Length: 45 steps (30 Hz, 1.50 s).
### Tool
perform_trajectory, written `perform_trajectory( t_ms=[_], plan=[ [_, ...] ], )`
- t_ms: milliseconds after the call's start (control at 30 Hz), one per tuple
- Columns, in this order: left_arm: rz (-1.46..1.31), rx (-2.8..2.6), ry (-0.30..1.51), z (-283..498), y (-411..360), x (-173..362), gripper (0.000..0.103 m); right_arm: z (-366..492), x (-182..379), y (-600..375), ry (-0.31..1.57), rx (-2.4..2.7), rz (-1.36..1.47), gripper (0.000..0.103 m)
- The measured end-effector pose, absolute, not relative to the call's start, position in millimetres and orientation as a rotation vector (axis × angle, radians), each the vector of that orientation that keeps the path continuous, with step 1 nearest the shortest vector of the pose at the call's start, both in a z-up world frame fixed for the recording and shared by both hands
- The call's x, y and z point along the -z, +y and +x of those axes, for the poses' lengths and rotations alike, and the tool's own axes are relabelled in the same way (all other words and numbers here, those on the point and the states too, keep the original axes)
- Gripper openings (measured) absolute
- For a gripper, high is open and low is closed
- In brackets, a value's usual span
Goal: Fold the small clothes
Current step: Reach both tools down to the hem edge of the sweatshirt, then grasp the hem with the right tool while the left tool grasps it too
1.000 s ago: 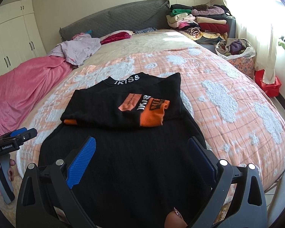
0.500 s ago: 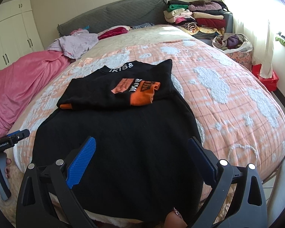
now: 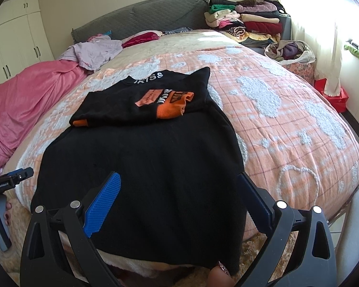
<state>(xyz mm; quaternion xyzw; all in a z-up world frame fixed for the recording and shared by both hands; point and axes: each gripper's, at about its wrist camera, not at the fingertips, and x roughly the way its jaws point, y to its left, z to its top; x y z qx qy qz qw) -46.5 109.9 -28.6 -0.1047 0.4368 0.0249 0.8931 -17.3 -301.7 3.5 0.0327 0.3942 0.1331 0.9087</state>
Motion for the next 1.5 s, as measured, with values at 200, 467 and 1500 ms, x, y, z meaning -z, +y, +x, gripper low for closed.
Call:
perform_trajectory(
  t_ms=[200, 467, 1500],
  plan=[
    [-0.246, -0.01, 0.927, -57, 108, 39, 0.093, -26, 7, -315, 0.843, -0.258, 0.072, 0.096],
    [-0.276, 0.043, 0.965, -66, 104, 54, 0.076, -38, 25, -342, 0.905, -0.239, 0.113, 0.096],
    [-0.313, 0.067, 1.033, -90, 108, 74, 0.045, -50, 57, -359, 0.977, -0.395, 0.202, 0.008]
  ],
)
